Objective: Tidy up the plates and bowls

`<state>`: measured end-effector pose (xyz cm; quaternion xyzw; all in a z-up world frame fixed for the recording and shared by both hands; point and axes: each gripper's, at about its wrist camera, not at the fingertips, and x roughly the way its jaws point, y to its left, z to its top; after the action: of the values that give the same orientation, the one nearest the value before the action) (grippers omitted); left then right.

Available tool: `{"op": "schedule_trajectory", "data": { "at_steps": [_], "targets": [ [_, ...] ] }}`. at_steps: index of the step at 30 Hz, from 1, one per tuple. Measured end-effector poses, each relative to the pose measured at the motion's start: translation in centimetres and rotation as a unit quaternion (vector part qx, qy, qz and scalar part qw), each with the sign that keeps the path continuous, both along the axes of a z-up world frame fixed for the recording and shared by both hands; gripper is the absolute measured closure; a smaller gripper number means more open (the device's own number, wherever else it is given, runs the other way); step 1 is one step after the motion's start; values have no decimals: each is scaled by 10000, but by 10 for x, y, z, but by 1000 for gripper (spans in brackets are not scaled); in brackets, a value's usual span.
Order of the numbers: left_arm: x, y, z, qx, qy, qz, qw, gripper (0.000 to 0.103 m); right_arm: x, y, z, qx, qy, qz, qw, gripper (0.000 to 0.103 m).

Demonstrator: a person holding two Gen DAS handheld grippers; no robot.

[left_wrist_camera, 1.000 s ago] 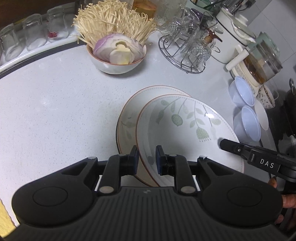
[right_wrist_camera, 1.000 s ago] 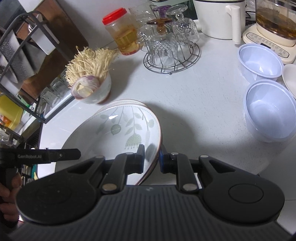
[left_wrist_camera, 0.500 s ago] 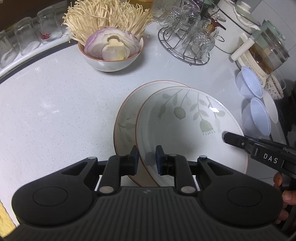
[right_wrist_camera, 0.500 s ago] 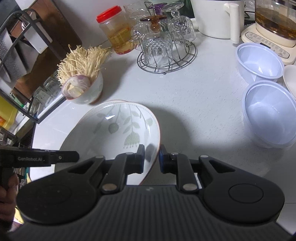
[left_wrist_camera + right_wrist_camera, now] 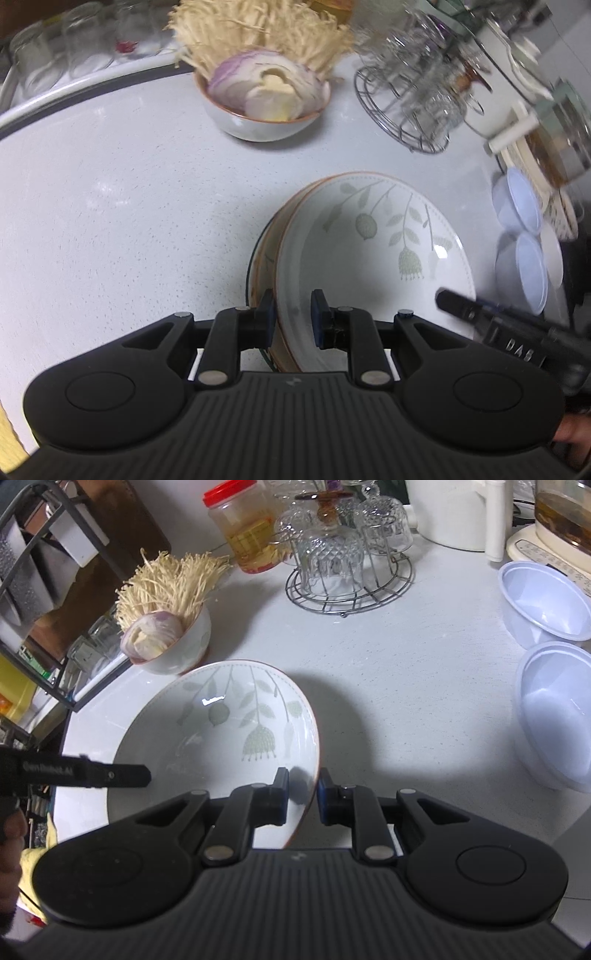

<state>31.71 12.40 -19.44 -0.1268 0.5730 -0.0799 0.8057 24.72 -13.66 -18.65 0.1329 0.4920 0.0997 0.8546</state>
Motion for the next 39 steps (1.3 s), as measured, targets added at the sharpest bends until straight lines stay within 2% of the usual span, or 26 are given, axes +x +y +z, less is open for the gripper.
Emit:
{"op": "schedule_trajectory", "data": {
  "at_steps": [10,14,20,26,32,39],
  "targets": [
    [-10,10,9,-163,-56,414,9990,80,5,3,-4,-61,-13,126,9999,84],
    [-20,10,12,3,-102,553,9984,80,6,1,-4,3,-27,191,9998,84],
    [-37,15,16,-28,-180,859,9961,80,6,1,-3,-62,-116,358,9993,84],
    [-50,5,36,61,-453,956,9944,80,4,0,3,-204,-224,528,9981,85],
    [-60,-12,78,135,-958,789,9922,80,-7,-7,33,-385,-643,418,9963,85],
    [-68,-27,120,69,-1524,350,9877,80,-31,-9,89,-493,-1270,148,9906,85]
  ]
}}
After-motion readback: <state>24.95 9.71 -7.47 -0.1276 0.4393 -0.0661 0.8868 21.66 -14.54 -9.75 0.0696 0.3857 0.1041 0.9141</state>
